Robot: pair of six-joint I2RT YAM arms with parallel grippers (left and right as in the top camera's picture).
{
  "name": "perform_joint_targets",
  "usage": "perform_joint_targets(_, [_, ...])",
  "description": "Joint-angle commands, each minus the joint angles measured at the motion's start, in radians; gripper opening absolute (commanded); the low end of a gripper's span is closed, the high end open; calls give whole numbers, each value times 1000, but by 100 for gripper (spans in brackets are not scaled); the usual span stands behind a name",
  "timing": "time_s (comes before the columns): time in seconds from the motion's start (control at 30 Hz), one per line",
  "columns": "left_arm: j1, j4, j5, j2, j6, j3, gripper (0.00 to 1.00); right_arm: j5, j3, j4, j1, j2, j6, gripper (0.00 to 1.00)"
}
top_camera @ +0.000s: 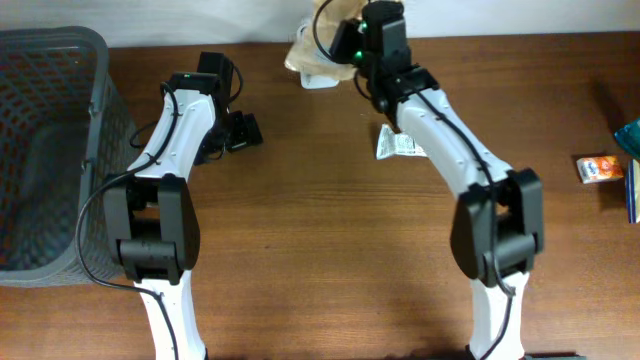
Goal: Scan the item barcode
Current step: 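Lift the PanTree bag up to the white scanner with the right gripper, then carry the bag to the right table edge and release it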
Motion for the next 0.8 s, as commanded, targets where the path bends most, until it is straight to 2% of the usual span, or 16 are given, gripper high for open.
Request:
perform_joint_targets(0.0, [-3, 0, -7, -30, 2, -4, 99, -16, 10, 58, 5, 81, 117, 4])
perform_joint_targets(0.5, [-3, 0, -7, -30, 2, -4, 99, -34, 24, 117, -25, 92, 59, 4])
perform_joint_targets(0.63, [-3, -1, -7, -30, 2, -4, 99, -70, 54, 14, -87, 43, 40, 4])
perform_joint_targets(0.77, [-3, -1, -7, -30, 2, -4, 99, -68, 76, -191, -147, -67, -73, 4])
